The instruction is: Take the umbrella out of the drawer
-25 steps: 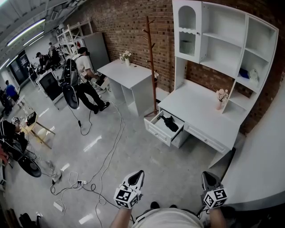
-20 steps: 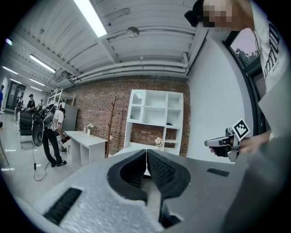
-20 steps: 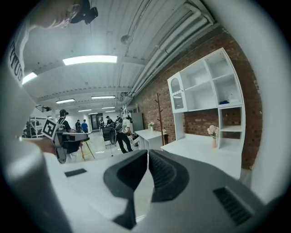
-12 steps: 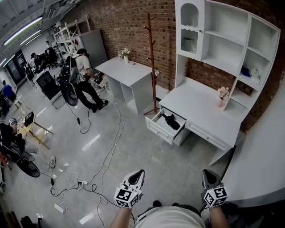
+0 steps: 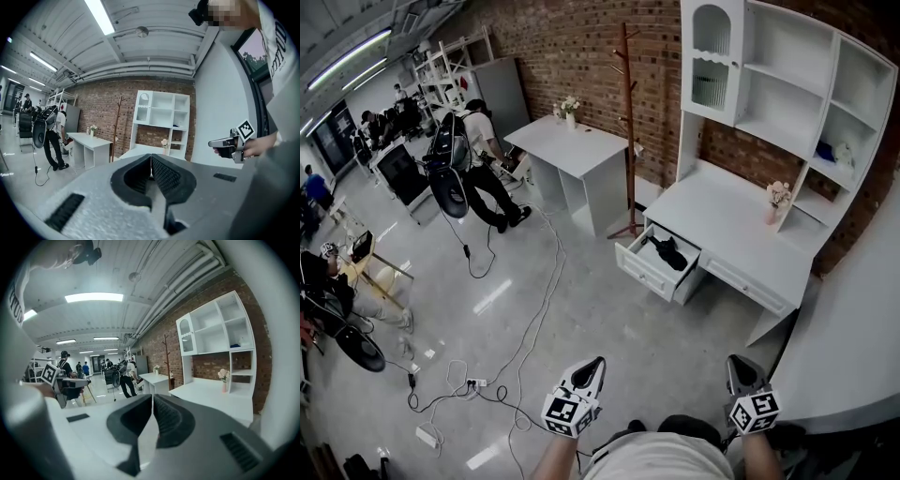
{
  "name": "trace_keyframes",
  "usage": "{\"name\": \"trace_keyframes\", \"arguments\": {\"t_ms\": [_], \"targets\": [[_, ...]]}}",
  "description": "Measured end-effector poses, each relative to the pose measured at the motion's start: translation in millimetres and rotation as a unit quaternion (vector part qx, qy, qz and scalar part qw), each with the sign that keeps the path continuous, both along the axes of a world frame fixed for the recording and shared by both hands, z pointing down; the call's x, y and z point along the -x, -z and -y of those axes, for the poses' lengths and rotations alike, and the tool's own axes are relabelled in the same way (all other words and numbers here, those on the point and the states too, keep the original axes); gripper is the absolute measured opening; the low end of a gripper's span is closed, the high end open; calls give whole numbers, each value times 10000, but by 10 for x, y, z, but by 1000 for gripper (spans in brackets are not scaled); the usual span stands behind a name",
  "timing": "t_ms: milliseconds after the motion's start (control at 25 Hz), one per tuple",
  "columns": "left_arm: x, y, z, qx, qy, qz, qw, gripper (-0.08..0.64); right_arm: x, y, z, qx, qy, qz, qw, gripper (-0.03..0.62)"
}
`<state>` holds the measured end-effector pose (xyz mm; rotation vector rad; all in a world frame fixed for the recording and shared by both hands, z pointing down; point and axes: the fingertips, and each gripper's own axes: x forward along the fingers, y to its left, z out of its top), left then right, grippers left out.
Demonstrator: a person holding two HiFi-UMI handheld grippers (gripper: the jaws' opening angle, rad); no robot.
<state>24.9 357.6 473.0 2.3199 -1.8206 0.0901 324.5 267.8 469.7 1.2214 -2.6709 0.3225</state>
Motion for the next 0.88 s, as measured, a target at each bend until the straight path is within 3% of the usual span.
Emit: {"name": "trace_keyframes", "arguments": {"t_ms": [880], "targets": [[267, -203, 252, 209, 343, -55, 9992, 26, 432, -161, 516, 139, 410, -98, 9990, 31]]}}
